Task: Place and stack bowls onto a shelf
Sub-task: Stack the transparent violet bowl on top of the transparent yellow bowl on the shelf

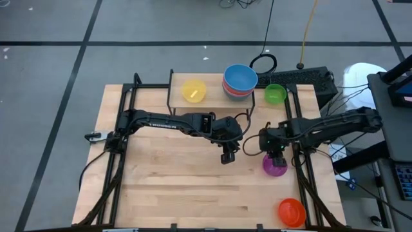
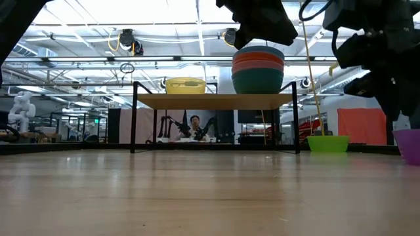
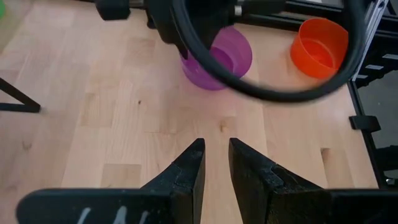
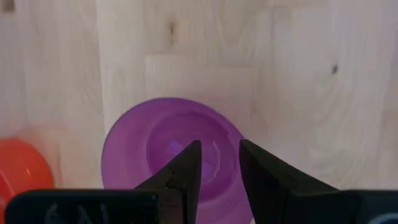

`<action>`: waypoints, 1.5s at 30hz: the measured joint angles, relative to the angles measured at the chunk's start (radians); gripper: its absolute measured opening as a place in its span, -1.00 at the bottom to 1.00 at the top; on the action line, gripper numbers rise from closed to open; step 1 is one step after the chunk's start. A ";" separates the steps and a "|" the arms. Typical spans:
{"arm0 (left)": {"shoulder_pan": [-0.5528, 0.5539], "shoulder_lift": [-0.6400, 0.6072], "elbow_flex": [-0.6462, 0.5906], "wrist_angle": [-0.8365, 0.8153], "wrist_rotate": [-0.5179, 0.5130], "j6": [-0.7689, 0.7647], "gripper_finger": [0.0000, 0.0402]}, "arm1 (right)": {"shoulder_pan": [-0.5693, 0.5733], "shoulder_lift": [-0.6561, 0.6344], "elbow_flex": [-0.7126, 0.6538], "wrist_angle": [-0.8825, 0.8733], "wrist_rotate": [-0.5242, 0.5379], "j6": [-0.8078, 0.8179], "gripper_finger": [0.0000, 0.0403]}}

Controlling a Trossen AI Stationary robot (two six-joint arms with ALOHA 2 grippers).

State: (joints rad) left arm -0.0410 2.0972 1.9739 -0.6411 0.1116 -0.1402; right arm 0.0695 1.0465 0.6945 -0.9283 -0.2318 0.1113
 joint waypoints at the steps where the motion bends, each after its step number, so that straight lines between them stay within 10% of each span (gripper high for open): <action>1: 0.000 0.000 0.000 0.000 0.000 0.000 -0.62 | 0.006 0.014 0.000 0.000 0.000 0.000 -0.50; 45: 0.000 0.000 0.000 0.001 0.000 0.004 -0.62 | 0.097 0.108 0.042 0.019 0.072 -0.041 -0.50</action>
State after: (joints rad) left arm -0.0406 2.0975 1.9739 -0.6403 0.1120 -0.1360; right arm 0.1661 1.1546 0.7368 -0.9096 -0.1601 0.0705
